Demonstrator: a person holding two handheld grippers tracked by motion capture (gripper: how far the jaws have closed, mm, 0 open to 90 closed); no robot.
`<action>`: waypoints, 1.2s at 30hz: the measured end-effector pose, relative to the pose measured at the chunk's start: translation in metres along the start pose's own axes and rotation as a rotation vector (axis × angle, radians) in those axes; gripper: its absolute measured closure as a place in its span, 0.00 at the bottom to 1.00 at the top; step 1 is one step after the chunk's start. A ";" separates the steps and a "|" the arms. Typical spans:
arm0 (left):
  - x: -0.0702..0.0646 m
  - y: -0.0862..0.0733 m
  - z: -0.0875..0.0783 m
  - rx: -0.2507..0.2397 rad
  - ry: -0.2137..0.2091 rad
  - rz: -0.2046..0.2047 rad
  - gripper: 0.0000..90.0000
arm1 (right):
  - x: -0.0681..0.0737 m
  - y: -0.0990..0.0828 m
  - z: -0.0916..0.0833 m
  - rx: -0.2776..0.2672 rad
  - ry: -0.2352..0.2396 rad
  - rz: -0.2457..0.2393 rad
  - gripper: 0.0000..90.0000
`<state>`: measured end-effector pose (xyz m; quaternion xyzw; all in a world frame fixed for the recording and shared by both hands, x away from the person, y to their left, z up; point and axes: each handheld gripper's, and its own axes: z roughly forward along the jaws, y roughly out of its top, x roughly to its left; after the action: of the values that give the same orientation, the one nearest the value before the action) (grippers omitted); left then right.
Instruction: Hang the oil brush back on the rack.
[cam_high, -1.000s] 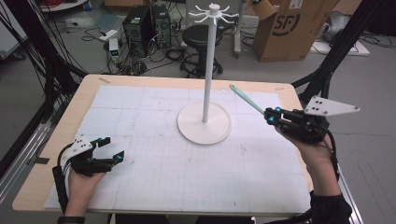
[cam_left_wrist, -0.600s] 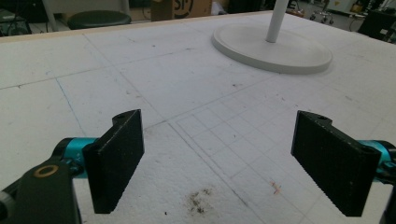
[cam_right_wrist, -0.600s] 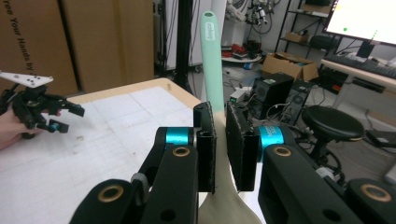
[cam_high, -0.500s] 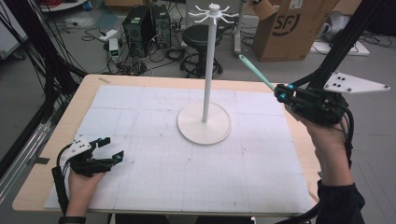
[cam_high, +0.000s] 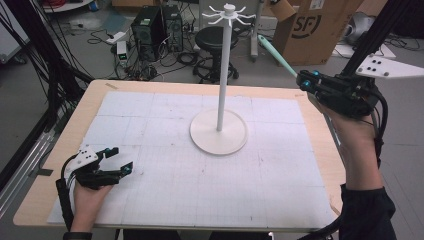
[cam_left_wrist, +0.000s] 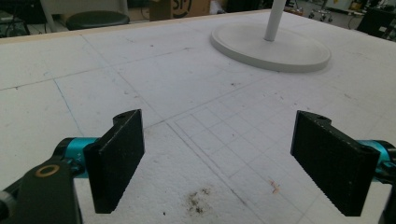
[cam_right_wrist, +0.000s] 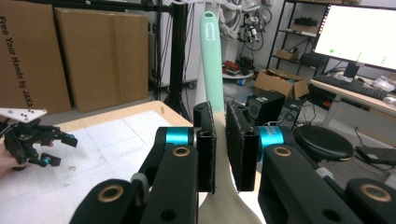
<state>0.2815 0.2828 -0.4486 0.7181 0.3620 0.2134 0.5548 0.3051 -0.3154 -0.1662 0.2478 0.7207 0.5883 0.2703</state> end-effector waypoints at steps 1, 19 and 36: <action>0.000 0.000 0.000 0.000 0.000 -0.001 0.20 | 0.000 0.002 0.001 -0.003 0.002 0.002 0.92; 0.000 0.000 0.000 0.005 -0.004 0.007 0.20 | -0.002 0.017 0.018 0.004 0.009 -0.005 0.92; 0.000 0.000 0.000 0.007 -0.004 0.010 0.20 | -0.002 0.016 0.027 0.007 0.007 0.004 0.92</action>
<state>0.2815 0.2826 -0.4486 0.7223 0.3577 0.2135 0.5520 0.3252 -0.2944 -0.1541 0.2483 0.7232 0.5872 0.2658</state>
